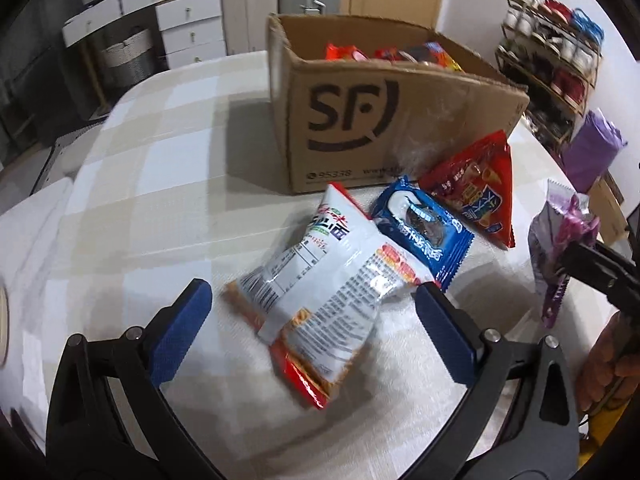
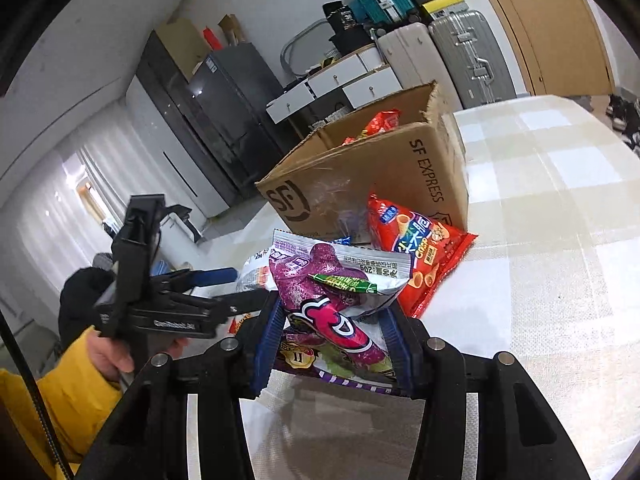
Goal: Organize snacks
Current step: 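Grasp purple grape candy bag with right tool while left tool grasps white chip bag, then lift both held bags and carry them over the cardboard box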
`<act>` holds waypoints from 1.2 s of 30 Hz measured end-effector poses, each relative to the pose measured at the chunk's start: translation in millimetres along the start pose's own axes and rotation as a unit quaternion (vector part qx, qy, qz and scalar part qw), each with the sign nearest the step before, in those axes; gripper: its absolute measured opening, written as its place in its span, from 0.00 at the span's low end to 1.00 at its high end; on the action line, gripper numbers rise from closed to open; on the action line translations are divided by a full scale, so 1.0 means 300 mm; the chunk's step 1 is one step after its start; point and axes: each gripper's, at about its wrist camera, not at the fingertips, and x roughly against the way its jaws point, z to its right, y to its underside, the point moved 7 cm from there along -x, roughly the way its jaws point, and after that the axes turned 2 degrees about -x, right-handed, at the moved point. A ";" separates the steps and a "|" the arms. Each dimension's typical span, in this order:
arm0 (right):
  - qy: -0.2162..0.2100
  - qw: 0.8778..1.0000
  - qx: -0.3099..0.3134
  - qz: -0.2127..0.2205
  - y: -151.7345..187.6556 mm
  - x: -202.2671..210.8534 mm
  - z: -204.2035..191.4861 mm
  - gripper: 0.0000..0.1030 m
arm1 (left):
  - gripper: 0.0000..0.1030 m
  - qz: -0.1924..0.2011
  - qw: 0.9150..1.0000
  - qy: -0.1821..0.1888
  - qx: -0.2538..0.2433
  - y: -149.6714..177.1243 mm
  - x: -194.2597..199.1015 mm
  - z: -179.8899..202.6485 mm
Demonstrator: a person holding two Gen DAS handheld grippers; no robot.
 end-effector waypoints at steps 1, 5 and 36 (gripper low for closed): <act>-0.001 1.000 -0.001 0.000 -0.001 -0.001 0.000 0.48 | 0.96 -0.004 1.000 0.006 -0.008 -0.005 -0.015 0.009; -0.006 1.000 0.000 0.000 0.000 0.001 -0.004 0.48 | 0.62 -0.017 0.999 -0.013 -0.033 -0.016 -0.051 0.017; -0.022 0.999 -0.027 0.024 0.005 0.068 -0.010 0.48 | 0.42 0.078 0.996 0.030 0.027 0.070 0.391 0.127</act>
